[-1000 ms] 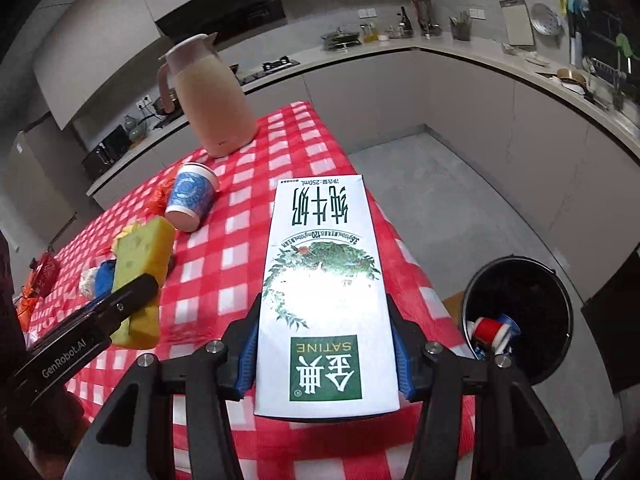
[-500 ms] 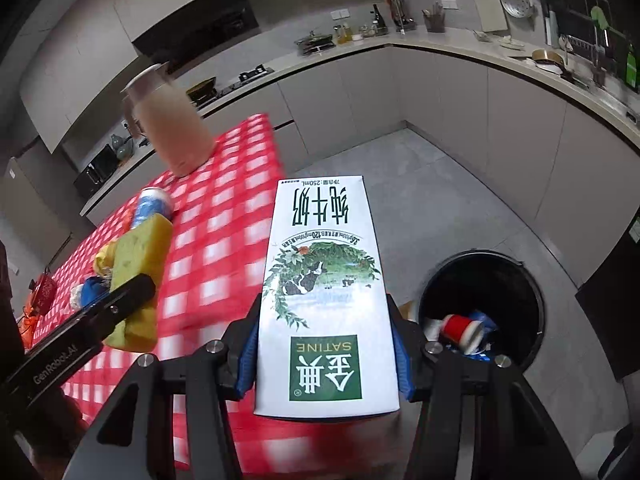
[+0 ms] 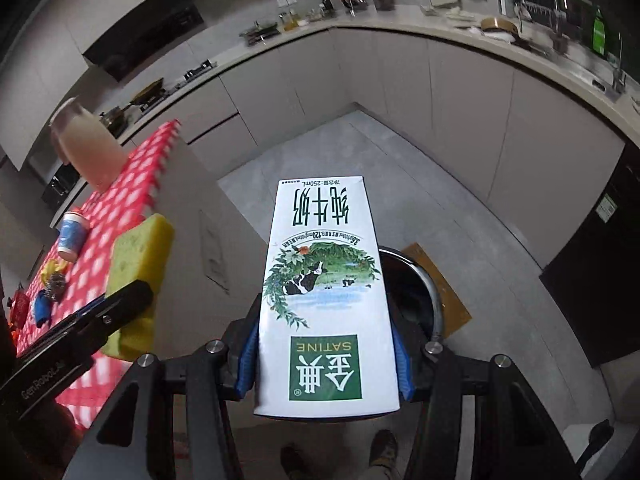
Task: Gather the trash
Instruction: 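Carry the sponge and carton over the black bin and open both tools, then move both tools back over the table toward the blue cloth and scrubber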
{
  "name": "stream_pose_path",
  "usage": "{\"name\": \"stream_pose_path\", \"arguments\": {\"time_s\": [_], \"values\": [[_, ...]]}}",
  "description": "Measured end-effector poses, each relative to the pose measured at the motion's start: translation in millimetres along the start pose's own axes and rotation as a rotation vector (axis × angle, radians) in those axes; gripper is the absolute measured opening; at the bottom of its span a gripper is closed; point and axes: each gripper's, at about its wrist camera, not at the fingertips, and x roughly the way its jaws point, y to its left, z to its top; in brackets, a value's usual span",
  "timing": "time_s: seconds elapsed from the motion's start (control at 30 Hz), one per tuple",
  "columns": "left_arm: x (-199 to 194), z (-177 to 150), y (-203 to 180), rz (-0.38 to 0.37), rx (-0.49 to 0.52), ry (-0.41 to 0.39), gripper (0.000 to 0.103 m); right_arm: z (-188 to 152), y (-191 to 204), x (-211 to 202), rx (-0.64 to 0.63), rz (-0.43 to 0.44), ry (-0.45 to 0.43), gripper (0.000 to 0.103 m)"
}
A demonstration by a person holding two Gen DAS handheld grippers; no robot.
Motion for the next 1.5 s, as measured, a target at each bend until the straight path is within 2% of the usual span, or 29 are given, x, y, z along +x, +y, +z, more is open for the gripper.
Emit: {"name": "stream_pose_path", "arguments": {"time_s": [0.23,0.6,0.7,0.73,0.8,0.87,0.93,1.17,1.33,1.47,1.5], "values": [[38,-19,-12,0.042,-0.008,0.086,0.047,-5,-35,31,-0.005,0.011,0.074,0.056],[81,-32,-14,0.088,-0.046,0.171,0.05,-7,-58,79,-0.04,0.021,0.18,0.056],[96,-32,-12,0.077,-0.061,0.199,0.057,-5,-59,91,-0.071,0.014,0.189,0.056],[102,-32,-11,0.082,-0.062,0.213,0.06,-4,-60,97,-0.079,0.007,0.196,0.058],[114,-33,-9,0.1,-0.075,0.255,0.071,-1,-59,103,-0.089,-0.003,0.2,0.075],[117,-32,-5,0.115,-0.104,0.272,0.073,3,-63,102,-0.082,-0.019,0.186,0.076],[106,-27,-1,0.116,-0.123,0.236,0.073,7,-68,94,-0.065,-0.015,0.157,0.076],[57,-2,-16,0.113,-0.07,0.116,0.073,24,-62,59,-0.045,-0.021,0.064,0.076],[16,3,-13,0.092,-0.077,0.059,0.073,33,-54,39,-0.023,-0.02,0.032,0.076],[-6,10,-3,0.093,-0.073,0.025,0.073,32,-39,23,-0.026,-0.012,0.011,0.076],[-1,14,-2,0.093,-0.072,0.022,0.073,31,-33,19,-0.029,-0.01,0.006,0.076]]}}
